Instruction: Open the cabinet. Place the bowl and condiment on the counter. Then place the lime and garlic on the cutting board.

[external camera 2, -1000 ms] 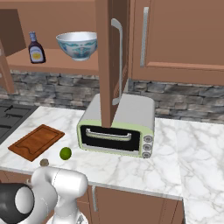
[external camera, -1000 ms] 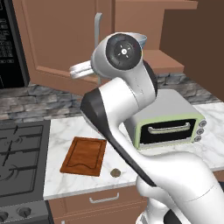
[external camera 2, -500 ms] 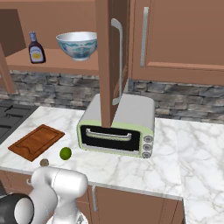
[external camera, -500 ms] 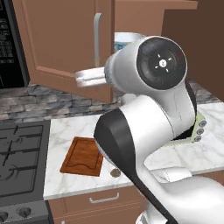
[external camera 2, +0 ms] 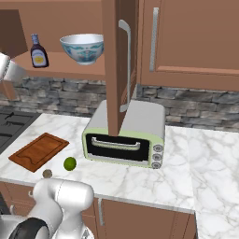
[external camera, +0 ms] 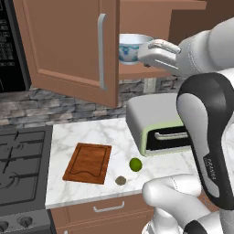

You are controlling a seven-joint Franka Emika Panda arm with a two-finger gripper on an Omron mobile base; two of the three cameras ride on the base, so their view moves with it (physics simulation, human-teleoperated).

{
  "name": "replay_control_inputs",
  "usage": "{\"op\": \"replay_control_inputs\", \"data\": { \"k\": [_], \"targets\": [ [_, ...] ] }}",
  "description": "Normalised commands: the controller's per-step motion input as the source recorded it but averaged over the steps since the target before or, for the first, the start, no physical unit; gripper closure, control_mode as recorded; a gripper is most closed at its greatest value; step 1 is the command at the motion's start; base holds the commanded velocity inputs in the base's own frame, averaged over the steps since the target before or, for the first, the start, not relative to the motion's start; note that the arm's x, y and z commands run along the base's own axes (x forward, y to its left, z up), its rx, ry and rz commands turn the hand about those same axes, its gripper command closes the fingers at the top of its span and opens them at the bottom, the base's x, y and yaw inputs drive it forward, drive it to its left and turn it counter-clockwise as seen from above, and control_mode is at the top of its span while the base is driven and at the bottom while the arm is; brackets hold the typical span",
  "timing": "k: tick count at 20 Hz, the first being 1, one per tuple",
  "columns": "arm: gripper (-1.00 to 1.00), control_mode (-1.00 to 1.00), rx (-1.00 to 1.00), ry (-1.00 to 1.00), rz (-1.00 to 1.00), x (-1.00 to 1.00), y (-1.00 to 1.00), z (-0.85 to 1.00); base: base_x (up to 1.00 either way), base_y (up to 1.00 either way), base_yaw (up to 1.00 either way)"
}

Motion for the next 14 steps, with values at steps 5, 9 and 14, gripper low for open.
{"op": "replay_control_inputs", "data": {
  "k": [5, 9, 14],
  "targets": [
    [-1.00, -1.00, 0.28, 0.14, 0.06, 0.92, -0.38, -0.30, 0.00, 0.00, 0.00],
    [-1.00, -1.00, 0.25, 0.17, 0.16, 1.00, 0.07, -0.24, 0.00, 0.00, 0.00],
    [-1.00, -1.00, 0.24, 0.15, 0.42, 1.00, 0.47, -0.07, 0.00, 0.00, 0.00]
  ]
}}
